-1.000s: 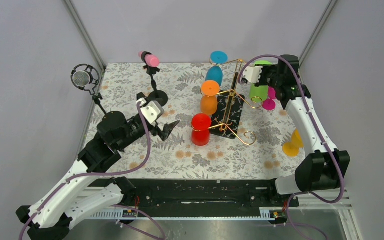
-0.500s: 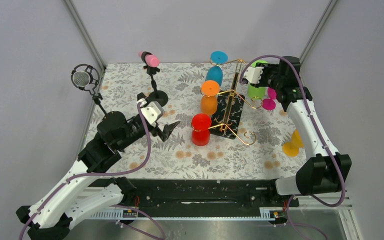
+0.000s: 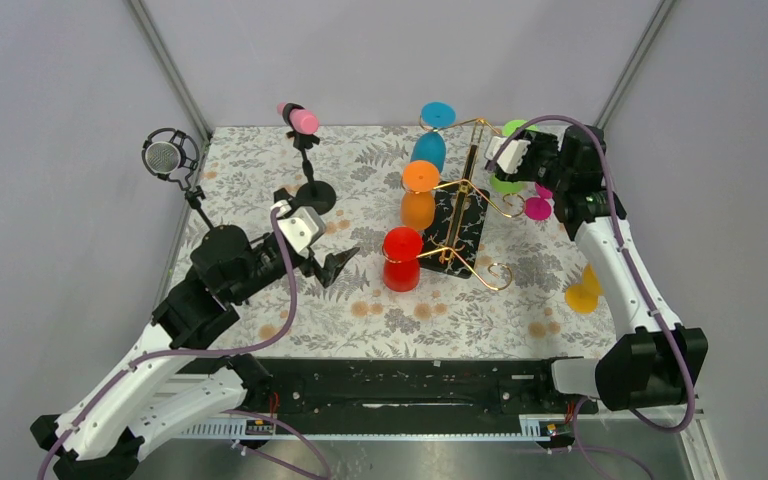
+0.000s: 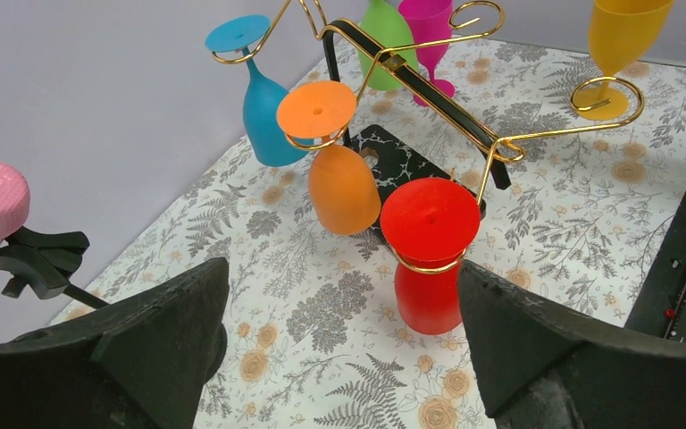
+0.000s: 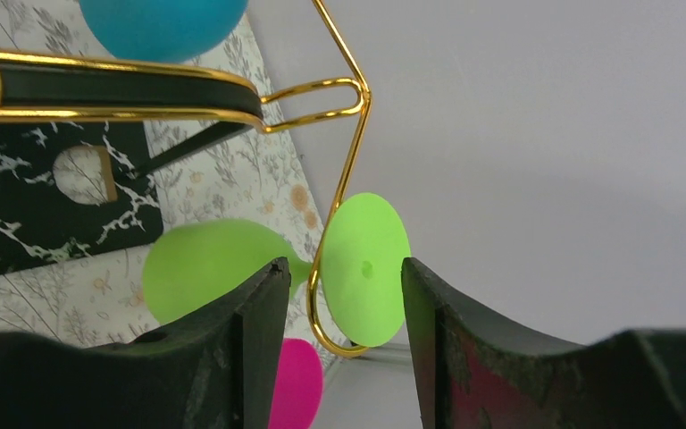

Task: Place the wine glass upside down on the wine glass rack

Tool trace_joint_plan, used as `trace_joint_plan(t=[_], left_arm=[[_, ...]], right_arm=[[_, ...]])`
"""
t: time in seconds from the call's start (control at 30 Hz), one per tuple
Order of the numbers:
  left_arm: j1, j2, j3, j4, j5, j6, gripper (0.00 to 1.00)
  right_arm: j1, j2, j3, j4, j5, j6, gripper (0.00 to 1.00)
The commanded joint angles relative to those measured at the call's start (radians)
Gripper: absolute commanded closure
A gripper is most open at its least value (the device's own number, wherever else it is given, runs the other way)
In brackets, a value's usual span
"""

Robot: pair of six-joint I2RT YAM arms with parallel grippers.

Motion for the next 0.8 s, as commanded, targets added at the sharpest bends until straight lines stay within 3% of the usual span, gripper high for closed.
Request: trace_joint_plan(t=[0.0,0.23,0.47,0.57,0.67,0.77], left_arm=[[-0.003,-0.02,0.015,0.008,0.021,-0.036,0.01],[-0.003,-0.035,0.017,-0.014,-0.02,-0.056,0.01],[-0.003,-0.021,0.021,-0.018,-0.014,-0.068,0.01],[-0.003,-0.014,0.025,-0.025,-0.009,-0.069,0.01],[-0.004,-0.011,0.028,-0.031,-0.014,-0.066,0.01],[-0.003,-0.006,0.028,-0.033,-0.055,-0.066,0.01]], right_arm=[[-0.002,-0.049,-0.042,0.204,-0.136,0.197,0.43],[-0.002,-0.074,-0.091,0.474,-0.248,0.459,0.43],[-0.004,-0.11,-0.132,0.708,-0.203,0.719,0.43],[-0.003,-0.108,-0.09,0.698,-0.013,0.842,0.44],[-0.005,-0.089,0.0,0.619,0.324,0.991,0.44],[-0.042,-0.05,0.126,0.407,0.55,1.092,0.44]])
